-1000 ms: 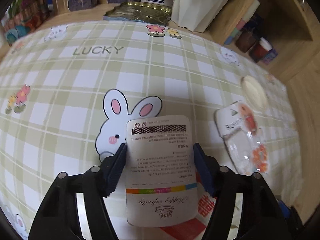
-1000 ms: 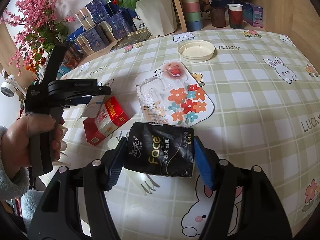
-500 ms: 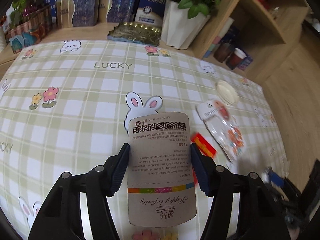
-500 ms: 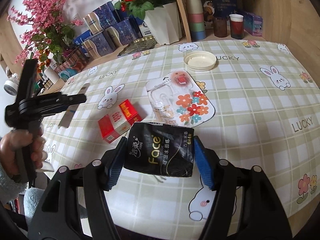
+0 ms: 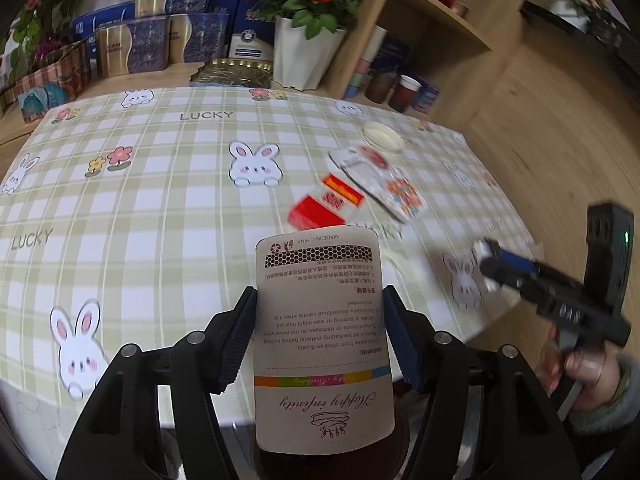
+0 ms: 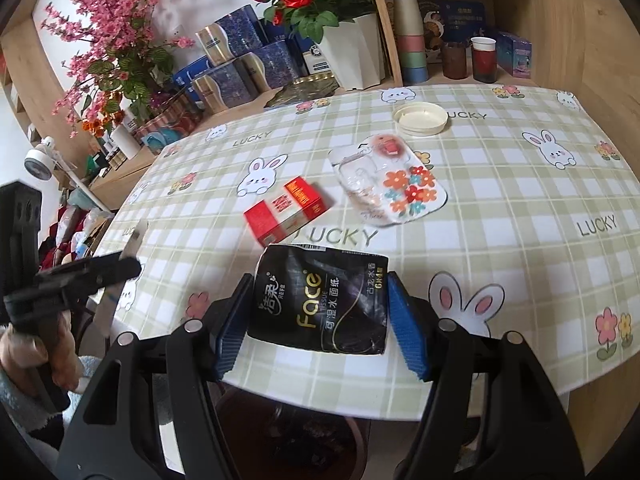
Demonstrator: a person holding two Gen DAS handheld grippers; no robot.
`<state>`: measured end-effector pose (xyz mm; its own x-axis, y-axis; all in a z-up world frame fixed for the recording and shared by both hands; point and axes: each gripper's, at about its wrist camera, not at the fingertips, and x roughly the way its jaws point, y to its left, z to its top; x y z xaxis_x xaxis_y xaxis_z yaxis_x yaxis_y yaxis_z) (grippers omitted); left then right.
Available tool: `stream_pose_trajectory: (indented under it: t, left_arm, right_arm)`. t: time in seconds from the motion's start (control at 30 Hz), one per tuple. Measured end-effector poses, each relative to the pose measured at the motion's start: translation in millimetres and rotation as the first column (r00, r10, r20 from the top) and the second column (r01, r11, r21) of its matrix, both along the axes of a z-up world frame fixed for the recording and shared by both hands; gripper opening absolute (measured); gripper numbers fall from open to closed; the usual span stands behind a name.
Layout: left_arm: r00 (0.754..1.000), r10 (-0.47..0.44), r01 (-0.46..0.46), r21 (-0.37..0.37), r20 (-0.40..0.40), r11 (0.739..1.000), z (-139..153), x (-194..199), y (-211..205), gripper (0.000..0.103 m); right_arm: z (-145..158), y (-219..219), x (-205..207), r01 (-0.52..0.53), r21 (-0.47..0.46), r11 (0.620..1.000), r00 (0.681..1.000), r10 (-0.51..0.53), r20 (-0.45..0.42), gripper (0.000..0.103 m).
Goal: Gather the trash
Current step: 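Carry the white card over the bin and open the left gripper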
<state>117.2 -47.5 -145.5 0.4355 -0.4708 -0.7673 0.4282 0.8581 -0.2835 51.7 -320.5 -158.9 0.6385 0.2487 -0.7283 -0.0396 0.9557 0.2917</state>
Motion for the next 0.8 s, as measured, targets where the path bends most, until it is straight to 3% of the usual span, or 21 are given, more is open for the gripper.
stream_pose_trajectory:
  t: [0.33,0.6,0.8]
  left_arm:
    - [0.995,-0.096,0.098,0.044,-0.037,0.994,-27.8,-68.7,-2.6,0.062]
    - [0.972,-0.192,0.207,0.108,-0.133,0.972,-67.2,-100.3,-22.0,0.063]
    - [0.954,-0.180,0.212,0.116,-0.238,0.970,-101.8,-105.5,-20.7,0.064]
  right_arm:
    - [0.9,14.2,-41.8,-0.024,-0.007,1.000,1.000,0.025,0.008,0.065]
    - [0.3,11.2,-58.6,-0.017,-0.011,1.000,1.000,0.017,0.010,0.065]
    - [-8.6,11.4,-65.1,-0.021,-0.012,1.000,1.000,0.021,-0.010,0.065]
